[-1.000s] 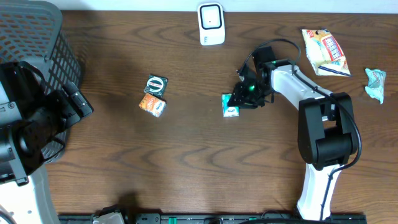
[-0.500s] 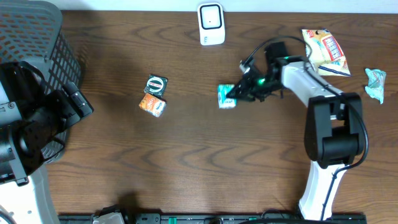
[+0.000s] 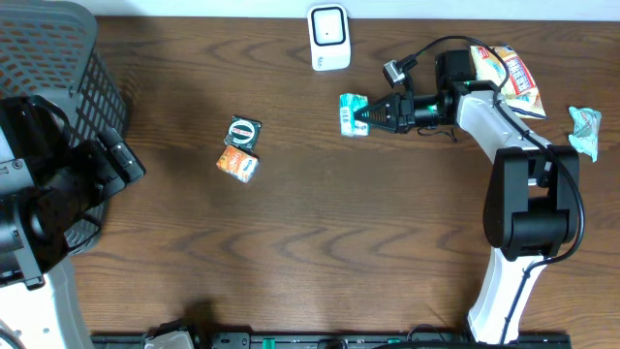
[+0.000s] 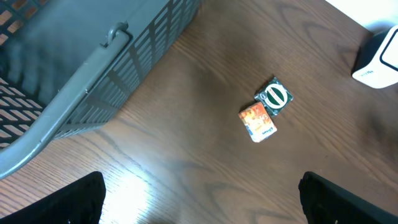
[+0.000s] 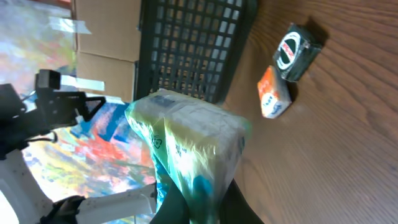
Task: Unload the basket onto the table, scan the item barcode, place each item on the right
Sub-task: 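Lift the tissue pack and hold it sideways above the table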
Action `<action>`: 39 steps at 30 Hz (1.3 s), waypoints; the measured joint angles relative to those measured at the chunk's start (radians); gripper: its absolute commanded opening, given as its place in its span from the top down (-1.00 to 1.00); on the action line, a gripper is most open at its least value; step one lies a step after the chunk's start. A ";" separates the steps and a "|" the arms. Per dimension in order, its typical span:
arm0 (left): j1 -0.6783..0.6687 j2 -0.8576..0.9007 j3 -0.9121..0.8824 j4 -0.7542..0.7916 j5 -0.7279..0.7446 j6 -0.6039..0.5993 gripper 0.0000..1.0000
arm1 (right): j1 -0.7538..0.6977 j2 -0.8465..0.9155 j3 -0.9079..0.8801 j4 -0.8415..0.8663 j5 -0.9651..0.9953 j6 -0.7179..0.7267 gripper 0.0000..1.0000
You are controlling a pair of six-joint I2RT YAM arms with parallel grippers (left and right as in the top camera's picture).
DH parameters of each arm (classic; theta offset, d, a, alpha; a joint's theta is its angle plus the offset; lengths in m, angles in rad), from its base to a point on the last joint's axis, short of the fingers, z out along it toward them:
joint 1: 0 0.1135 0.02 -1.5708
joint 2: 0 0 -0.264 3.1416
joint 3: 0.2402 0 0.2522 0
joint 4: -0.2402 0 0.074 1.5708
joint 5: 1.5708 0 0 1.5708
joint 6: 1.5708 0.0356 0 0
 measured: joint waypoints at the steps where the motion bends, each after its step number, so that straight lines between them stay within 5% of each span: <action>1: 0.000 0.000 0.000 0.000 0.000 0.000 -0.95 | 0.000 0.000 0.000 0.002 -0.005 0.003 0.98; 39: 0.000 0.000 0.000 0.000 0.000 0.000 -0.95 | 0.014 0.000 0.001 0.033 -0.032 0.054 0.98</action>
